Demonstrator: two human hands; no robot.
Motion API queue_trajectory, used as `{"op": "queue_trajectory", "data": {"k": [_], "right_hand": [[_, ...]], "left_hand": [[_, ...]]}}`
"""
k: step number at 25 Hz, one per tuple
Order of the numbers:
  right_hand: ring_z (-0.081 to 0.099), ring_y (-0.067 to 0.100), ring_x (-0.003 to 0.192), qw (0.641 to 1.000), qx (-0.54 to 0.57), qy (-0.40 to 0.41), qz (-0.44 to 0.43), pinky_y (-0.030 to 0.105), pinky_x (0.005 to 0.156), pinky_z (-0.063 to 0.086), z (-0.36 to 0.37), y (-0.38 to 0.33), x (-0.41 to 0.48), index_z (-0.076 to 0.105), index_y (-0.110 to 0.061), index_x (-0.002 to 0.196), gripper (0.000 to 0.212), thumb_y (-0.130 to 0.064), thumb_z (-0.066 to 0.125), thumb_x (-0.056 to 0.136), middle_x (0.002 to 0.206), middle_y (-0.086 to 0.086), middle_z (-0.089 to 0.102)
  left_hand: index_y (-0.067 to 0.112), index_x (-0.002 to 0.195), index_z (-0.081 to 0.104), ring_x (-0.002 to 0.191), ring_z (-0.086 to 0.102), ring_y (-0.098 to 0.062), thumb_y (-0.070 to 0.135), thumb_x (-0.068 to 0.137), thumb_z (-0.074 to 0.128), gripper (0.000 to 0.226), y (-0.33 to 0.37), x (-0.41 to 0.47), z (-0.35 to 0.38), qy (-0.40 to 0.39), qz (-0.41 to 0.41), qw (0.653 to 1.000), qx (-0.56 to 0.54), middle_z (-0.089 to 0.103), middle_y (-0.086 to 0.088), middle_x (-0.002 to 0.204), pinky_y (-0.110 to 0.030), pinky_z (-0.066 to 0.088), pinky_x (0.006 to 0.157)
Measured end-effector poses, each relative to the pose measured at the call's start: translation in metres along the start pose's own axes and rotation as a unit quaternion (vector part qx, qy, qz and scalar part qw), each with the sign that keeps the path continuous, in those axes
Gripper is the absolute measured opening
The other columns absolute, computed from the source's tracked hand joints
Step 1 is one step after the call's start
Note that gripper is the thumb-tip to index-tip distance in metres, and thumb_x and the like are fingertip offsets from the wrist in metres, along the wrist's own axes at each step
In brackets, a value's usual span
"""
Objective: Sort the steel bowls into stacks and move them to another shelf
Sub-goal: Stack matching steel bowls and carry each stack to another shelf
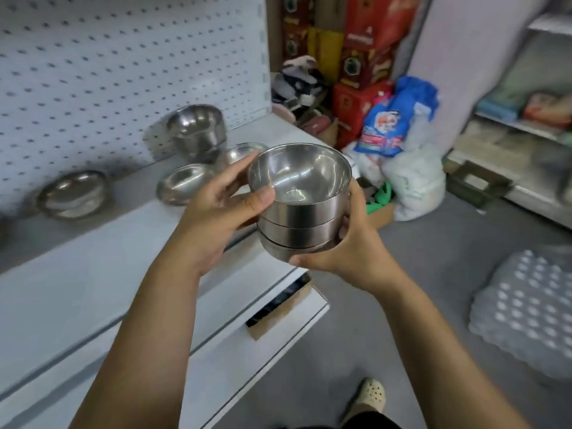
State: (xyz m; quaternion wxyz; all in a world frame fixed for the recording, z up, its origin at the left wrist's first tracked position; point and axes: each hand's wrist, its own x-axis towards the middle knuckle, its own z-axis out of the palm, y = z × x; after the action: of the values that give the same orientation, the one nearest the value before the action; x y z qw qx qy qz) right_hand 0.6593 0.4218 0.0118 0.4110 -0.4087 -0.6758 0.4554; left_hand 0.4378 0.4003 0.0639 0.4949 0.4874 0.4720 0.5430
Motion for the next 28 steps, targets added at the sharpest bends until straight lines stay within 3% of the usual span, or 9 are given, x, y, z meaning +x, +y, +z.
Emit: {"op": "queue_trajectory", "data": {"k": [2, 7, 12, 15, 18, 21, 23, 25, 28], "right_hand": [[0.043, -0.003, 0.140, 0.998, -0.020, 0.051, 0.011, 0.025, 0.112, 0.045, -0.039, 0.007, -0.011, 0.008, -0.041, 0.159, 0.144, -0.016, 0.103, 0.054, 0.153, -0.024, 0.038], [0.046, -0.008, 0.134, 0.987, -0.020, 0.153, 0.040, 0.007, 0.098, 0.045, -0.140, 0.029, -0.034, 0.012, -0.041, 0.158, 0.141, -0.012, 0.102, 0.054, 0.154, -0.016, 0.041], [0.050, -0.012, 0.129, 0.976, 0.001, 0.208, 0.056, 0.003, 0.092, 0.044, -0.248, 0.064, -0.043, 0.012, -0.037, 0.159, 0.139, -0.004, 0.100, 0.056, 0.148, -0.021, 0.046], [0.051, -0.007, 0.132, 0.971, 0.008, 0.232, 0.063, 0.010, 0.097, 0.047, -0.309, 0.084, -0.044, 0.013, -0.039, 0.159, 0.139, -0.002, 0.099, 0.056, 0.149, -0.020, 0.047], [0.053, 0.001, 0.134, 0.960, 0.007, 0.270, 0.068, 0.025, 0.106, 0.051, -0.369, 0.106, -0.047, 0.017, -0.041, 0.157, 0.136, 0.000, 0.099, 0.056, 0.148, -0.017, 0.050], [0.055, 0.007, 0.134, 0.946, -0.001, 0.314, 0.079, 0.040, 0.109, 0.051, -0.417, 0.128, -0.052, 0.017, -0.038, 0.157, 0.137, -0.003, 0.101, 0.054, 0.147, -0.014, 0.053], [0.055, 0.011, 0.135, 0.938, -0.007, 0.334, 0.093, 0.046, 0.109, 0.051, -0.447, 0.141, -0.054, 0.017, -0.038, 0.157, 0.138, -0.005, 0.102, 0.054, 0.147, -0.013, 0.053], [0.055, 0.010, 0.135, 0.931, -0.011, 0.349, 0.109, 0.045, 0.109, 0.051, -0.475, 0.153, -0.051, 0.019, -0.039, 0.156, 0.136, -0.007, 0.102, 0.053, 0.147, -0.014, 0.053], [0.054, 0.002, 0.133, 0.922, -0.014, 0.370, 0.113, 0.031, 0.108, 0.051, -0.518, 0.169, -0.038, 0.019, -0.040, 0.156, 0.136, -0.003, 0.101, 0.054, 0.146, -0.019, 0.052]], "left_hand": [[0.024, 0.148, 0.052, 0.116, 0.070, -0.009, 0.022, 0.077, 0.082, 0.078, -0.008, 0.023, 0.043, -0.044, -0.003, 0.999, -0.016, 0.069, 0.009, 0.133, -0.036, 0.057, 0.097], [0.027, 0.144, 0.054, 0.122, 0.067, -0.009, 0.029, 0.080, 0.088, 0.072, -0.023, 0.077, 0.154, -0.157, 0.006, 0.988, -0.002, 0.069, 0.011, 0.133, -0.037, 0.056, 0.098], [0.033, 0.134, 0.060, 0.121, 0.065, -0.001, 0.029, 0.079, 0.077, 0.058, -0.035, 0.126, 0.275, -0.212, 0.051, 0.976, 0.031, 0.072, 0.014, 0.128, -0.020, 0.054, 0.095], [0.030, 0.144, 0.056, 0.124, 0.064, -0.005, 0.036, 0.079, 0.081, 0.069, -0.043, 0.157, 0.339, -0.220, 0.079, 0.970, 0.066, 0.066, 0.008, 0.135, -0.024, 0.053, 0.101], [0.034, 0.135, 0.059, 0.123, 0.064, -0.009, 0.052, 0.078, 0.083, 0.064, -0.056, 0.186, 0.404, -0.235, 0.165, 0.948, 0.134, 0.068, 0.010, 0.129, -0.036, 0.053, 0.105], [0.047, 0.116, 0.060, 0.116, 0.061, 0.003, 0.062, 0.074, 0.080, 0.050, -0.066, 0.211, 0.464, -0.261, 0.207, 0.928, 0.166, 0.066, 0.027, 0.120, -0.029, 0.053, 0.100], [0.044, 0.110, 0.063, 0.116, 0.060, 0.007, 0.062, 0.073, 0.080, 0.044, -0.071, 0.231, 0.498, -0.275, 0.233, 0.914, 0.187, 0.065, 0.030, 0.119, -0.024, 0.052, 0.098], [0.032, 0.108, 0.069, 0.122, 0.059, 0.002, 0.057, 0.073, 0.081, 0.045, -0.079, 0.253, 0.528, -0.287, 0.263, 0.899, 0.198, 0.067, 0.020, 0.127, -0.027, 0.050, 0.104], [0.025, 0.106, 0.072, 0.124, 0.059, 0.001, 0.052, 0.072, 0.083, 0.045, -0.092, 0.292, 0.574, -0.307, 0.277, 0.889, 0.196, 0.067, 0.011, 0.128, -0.022, 0.047, 0.105]]}}
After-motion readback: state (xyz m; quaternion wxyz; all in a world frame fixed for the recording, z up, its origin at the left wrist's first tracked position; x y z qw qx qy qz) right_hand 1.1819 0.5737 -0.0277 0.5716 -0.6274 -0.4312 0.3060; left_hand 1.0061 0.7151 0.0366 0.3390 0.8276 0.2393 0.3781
